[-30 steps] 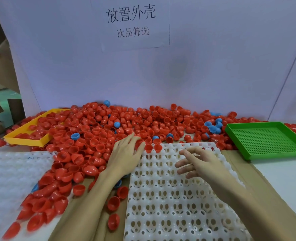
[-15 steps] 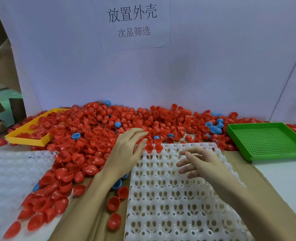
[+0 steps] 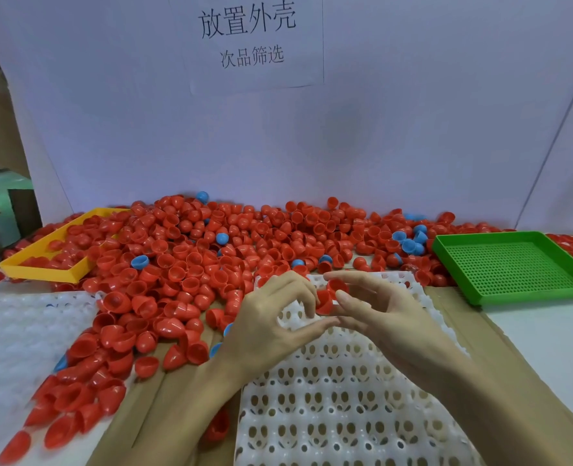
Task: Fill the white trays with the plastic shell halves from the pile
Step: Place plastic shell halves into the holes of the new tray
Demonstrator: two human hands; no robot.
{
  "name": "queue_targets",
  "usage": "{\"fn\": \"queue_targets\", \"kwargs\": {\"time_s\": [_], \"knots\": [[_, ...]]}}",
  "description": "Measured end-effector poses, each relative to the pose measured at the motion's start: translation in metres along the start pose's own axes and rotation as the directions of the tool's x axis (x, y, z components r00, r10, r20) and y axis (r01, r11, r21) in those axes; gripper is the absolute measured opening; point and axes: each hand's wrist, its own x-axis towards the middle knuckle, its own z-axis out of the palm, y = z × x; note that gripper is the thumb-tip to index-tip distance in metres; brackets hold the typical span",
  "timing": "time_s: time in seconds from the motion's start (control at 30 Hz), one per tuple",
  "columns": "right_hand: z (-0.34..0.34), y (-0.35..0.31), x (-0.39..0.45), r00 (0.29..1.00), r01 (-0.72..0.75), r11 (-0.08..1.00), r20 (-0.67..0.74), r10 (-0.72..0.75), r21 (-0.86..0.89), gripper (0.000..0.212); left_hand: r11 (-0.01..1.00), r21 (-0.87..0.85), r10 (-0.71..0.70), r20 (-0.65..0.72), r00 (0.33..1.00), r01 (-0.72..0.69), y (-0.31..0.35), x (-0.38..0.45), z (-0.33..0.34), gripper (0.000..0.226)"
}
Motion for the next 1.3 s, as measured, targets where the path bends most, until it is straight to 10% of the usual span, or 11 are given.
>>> {"fn": "queue_targets", "kwargs": {"time_s": [0.4,0.67,0.8,0.9,1.3], "knots": [[-0.002,-0.004,-0.001,0.999,0.039,0.999,0.007,-0.039,-0.015,0.029,0.719,-0.538,-0.449,0.124,0.885,0.44,0.005,0.002,0.001,0.031],[0.002,0.001,-0.001,0.993,0.064,0.99,-0.088,-0.076,-0.129,0.039,0.781,-0.366,-0.545,-0.005,0.839,0.505,-0.007,0.006,-0.006,0.025],[-0.003,0.003,0.003,0.988,-0.006,0.998,-0.157,-0.005,-0.066,0.029,0.787,-0.096,-0.59,-0.407,0.698,0.609,-0.042,0.004,-0.03,0.03],[-0.006,0.003,0.004,0.986,-0.045,0.998,-0.161,0.036,-0.048,0.025,0.681,-0.061,-0.695,-0.368,0.618,0.729,-0.07,-0.003,-0.047,0.065],[-0.009,0.008,0.004,0.988,-0.138,0.983,-0.088,0.127,-0.125,0.019,0.694,0.629,-0.451,0.0,0.892,0.351,-0.117,0.018,-0.022,0.027]]}}
